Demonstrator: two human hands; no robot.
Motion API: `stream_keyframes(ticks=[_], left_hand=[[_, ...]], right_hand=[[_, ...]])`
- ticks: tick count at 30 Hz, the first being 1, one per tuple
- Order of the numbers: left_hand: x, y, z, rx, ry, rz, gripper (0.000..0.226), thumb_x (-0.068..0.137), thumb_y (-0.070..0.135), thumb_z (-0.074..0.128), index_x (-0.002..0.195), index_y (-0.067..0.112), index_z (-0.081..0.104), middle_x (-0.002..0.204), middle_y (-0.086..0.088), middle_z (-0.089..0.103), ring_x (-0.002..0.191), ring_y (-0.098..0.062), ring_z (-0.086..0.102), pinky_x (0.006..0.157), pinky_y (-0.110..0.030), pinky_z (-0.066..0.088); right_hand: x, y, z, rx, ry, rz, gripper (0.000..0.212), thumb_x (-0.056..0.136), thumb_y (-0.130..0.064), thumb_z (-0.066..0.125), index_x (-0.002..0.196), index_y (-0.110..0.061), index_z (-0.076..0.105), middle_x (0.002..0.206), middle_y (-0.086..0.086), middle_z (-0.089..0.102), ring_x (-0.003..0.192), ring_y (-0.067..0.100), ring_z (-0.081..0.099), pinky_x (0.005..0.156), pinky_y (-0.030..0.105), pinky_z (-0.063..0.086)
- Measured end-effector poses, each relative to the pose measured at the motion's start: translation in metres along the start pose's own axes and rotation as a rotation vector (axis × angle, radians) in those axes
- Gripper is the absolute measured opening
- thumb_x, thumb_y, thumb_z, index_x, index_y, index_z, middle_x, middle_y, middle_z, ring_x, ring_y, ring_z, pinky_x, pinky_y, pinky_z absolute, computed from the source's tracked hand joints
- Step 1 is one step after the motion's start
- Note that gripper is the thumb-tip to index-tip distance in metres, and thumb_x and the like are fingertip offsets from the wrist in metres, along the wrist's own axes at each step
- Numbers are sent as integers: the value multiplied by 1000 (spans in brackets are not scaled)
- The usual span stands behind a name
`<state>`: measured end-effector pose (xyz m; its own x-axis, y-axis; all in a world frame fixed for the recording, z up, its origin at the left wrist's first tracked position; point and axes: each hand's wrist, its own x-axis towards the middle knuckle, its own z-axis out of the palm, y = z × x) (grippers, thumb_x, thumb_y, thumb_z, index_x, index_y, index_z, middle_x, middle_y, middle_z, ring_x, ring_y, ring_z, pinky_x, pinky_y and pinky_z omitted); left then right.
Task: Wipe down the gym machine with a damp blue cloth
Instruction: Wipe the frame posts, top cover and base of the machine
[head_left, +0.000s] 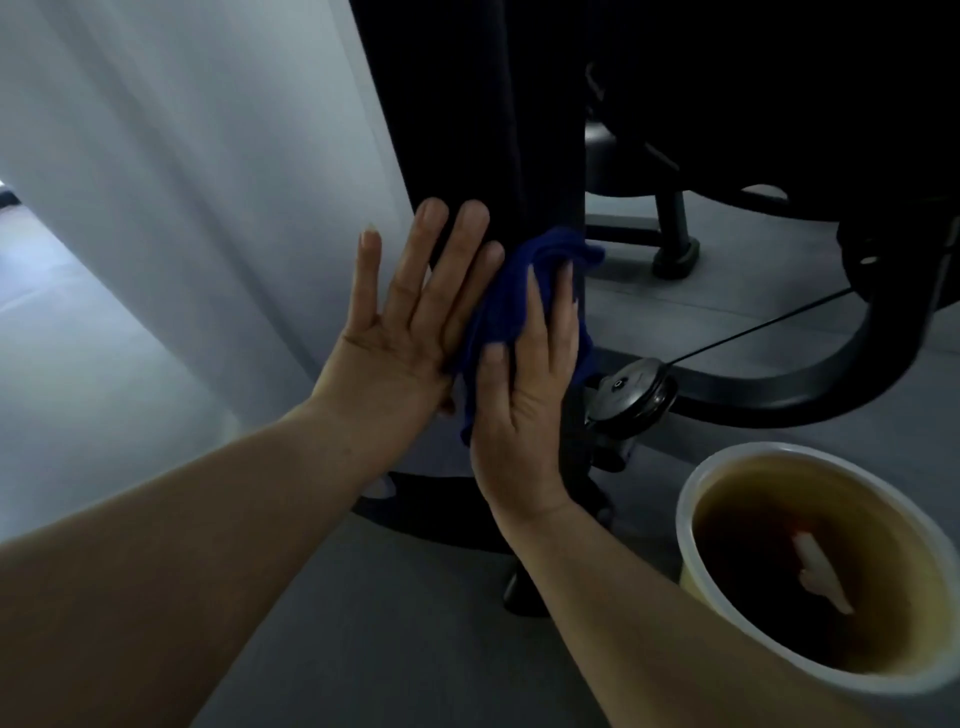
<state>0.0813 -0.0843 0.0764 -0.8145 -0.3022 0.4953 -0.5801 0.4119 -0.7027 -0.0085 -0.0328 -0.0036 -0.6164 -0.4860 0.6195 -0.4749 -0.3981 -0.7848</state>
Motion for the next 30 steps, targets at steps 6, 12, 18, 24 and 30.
stream_keyframes(ticks=[6, 12, 18, 24, 30], left_hand=[[-6, 7, 0, 6, 15, -17, 137, 69, 47, 82, 151, 0, -18, 153, -21, -34, 143, -39, -27, 118, -56, -8], [-4, 4, -1, -13, -22, 8, 140, 68, 60, 77, 151, 2, -20, 153, -19, -36, 142, -38, -29, 119, -53, -9], [-12, 21, 0, 188, -31, 150, 121, 80, 53, 64, 151, 0, -19, 154, -23, -32, 144, -37, -28, 117, -53, -12], [-9, 45, 3, 194, -69, 120, 113, 85, 44, 68, 154, 5, -13, 156, -23, -29, 141, -42, -32, 116, -58, -13], [-6, 40, 6, 201, -68, 126, 125, 78, 63, 67, 154, 5, -14, 154, -24, -32, 139, -44, -34, 112, -61, -17]], right_hand=[[-37, 16, -4, 55, -51, 180, 57, 100, -40, 33, 147, -58, 6, 161, -23, -7, 151, 12, -5, 119, 59, 7], [15, 8, -6, 157, 41, 68, 49, 101, -30, 34, 145, -50, 25, 164, 1, 15, 151, 20, 10, 119, 56, 13], [26, 1, -15, 228, -93, 408, 52, 95, -54, 25, 143, -59, 8, 163, -19, 1, 150, 5, 1, 122, 48, 8], [18, 51, -17, 230, -71, 680, 61, 80, -75, 27, 139, -61, 21, 160, -15, 22, 148, 11, 19, 120, 50, 19], [15, 42, -14, 274, -77, 619, 54, 95, -54, 26, 149, -52, 16, 162, -23, 4, 149, 5, 4, 121, 40, 7]])
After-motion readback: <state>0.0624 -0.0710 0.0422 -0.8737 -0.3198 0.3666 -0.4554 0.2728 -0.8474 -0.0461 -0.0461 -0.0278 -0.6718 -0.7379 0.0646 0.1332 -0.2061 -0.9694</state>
